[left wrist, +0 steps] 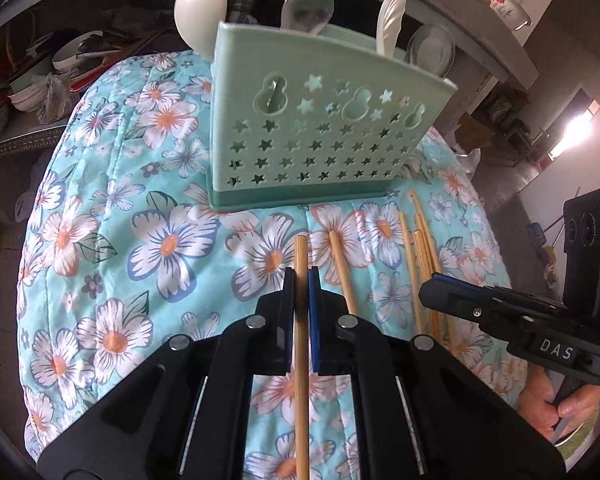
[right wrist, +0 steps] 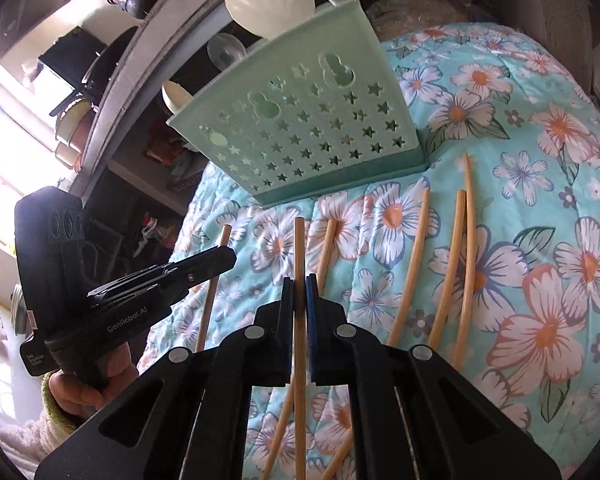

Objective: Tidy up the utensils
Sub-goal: 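Drop a chopstick into the holder with the left tool while the right tool carries one, then lower the held chopstick into the holder and open the right tool, then grasp a chopstick on the quilt with the left tool while the right tool grasps another, then drop the chopstick into the holder with the left tool while the right tool carries one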

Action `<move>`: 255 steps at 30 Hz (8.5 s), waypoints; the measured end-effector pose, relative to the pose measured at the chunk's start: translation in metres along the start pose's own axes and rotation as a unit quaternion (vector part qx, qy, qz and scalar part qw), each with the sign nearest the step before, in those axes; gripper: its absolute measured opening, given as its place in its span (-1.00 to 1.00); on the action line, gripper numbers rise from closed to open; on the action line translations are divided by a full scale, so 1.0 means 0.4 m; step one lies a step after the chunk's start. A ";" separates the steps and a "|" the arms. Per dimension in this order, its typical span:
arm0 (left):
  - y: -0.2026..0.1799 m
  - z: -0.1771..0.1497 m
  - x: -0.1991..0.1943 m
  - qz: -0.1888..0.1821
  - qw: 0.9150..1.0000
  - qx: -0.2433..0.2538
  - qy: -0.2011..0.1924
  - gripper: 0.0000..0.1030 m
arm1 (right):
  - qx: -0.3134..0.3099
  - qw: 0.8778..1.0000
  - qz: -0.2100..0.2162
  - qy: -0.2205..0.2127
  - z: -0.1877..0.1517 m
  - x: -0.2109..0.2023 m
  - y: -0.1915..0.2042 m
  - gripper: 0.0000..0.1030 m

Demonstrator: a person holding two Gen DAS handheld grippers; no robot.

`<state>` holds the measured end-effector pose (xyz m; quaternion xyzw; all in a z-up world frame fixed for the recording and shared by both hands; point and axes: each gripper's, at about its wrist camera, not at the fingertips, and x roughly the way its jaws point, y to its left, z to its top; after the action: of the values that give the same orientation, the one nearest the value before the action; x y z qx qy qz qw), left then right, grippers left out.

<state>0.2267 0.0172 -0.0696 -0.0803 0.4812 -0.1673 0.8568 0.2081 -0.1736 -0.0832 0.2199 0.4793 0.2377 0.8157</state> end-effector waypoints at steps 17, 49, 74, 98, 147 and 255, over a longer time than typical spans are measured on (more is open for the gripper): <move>-0.009 0.031 -0.362 -0.065 0.990 0.010 -0.121 -0.89 | -0.040 0.990 0.040 -0.128 0.028 -0.287 0.101 -0.88; -0.145 0.461 -0.301 0.019 0.932 0.048 -0.358 -0.89 | -0.022 0.988 0.065 -0.137 0.072 -0.295 0.042 -0.88; -0.051 0.271 -0.261 -0.015 0.955 0.023 -0.296 0.34 | -0.072 0.983 0.037 -0.165 0.165 -0.318 0.103 -0.88; 0.151 -0.118 -0.204 0.038 0.984 -0.044 -0.170 0.62 | -0.260 0.911 -0.036 -0.318 0.501 -0.251 0.418 -0.88; 0.074 -0.139 -0.108 -0.048 0.992 -0.055 -0.106 0.84 | -0.089 0.989 -0.044 -0.107 0.097 -0.169 0.046 -0.22; -0.013 0.038 -0.129 -0.049 0.998 0.009 -0.050 -0.89 | 0.010 0.992 -0.009 -0.123 0.076 -0.292 -0.064 -0.88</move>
<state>0.2139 0.0307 -0.0190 -0.1045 0.4320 -0.2090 0.8711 0.1898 -0.2677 -0.0056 0.2508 0.3799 0.1966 0.8684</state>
